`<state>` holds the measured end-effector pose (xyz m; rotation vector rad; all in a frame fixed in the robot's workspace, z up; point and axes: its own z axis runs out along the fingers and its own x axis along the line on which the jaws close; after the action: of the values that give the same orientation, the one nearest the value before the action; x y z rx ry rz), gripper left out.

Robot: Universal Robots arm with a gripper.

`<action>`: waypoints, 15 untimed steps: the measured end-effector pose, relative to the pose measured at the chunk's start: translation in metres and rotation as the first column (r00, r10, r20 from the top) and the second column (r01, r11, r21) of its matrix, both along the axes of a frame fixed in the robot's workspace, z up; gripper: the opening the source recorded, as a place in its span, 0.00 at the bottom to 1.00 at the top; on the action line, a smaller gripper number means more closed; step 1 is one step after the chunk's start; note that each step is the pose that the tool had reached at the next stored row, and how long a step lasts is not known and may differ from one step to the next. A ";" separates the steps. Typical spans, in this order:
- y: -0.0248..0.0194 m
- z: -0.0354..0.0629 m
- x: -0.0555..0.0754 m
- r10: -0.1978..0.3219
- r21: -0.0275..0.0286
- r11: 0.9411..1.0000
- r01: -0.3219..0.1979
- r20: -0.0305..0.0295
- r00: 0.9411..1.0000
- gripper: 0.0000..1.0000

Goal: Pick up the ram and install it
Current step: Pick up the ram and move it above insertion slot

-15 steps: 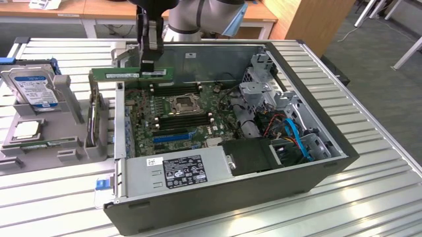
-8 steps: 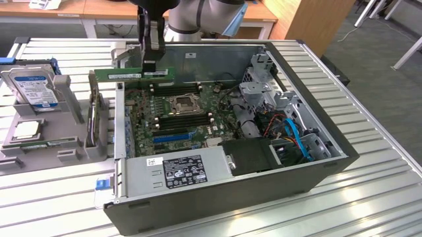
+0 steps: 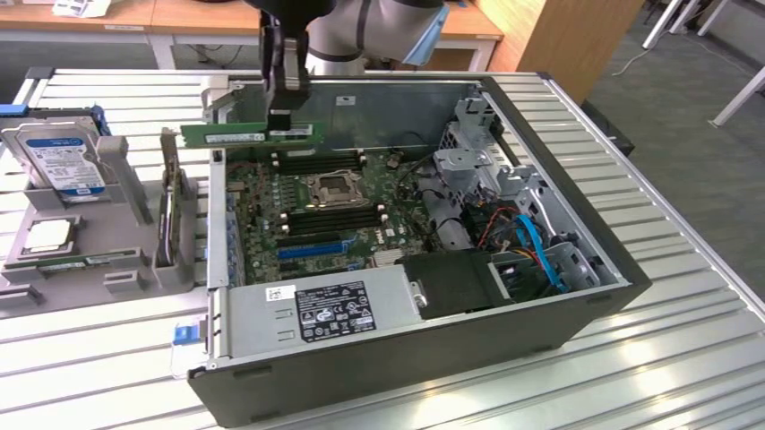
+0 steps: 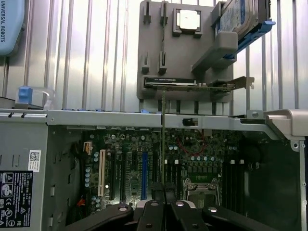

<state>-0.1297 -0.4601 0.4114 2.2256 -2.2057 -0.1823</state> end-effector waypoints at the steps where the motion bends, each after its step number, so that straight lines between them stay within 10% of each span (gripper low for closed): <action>1: 0.0000 0.0000 0.005 0.001 0.000 1.000 -0.001 0.000 1.000 0.12; 15: 0.0000 0.0000 0.033 0.012 0.003 1.000 -0.012 0.000 1.000 0.12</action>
<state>-0.0963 -0.4601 0.4114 2.2402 -2.1928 -0.1858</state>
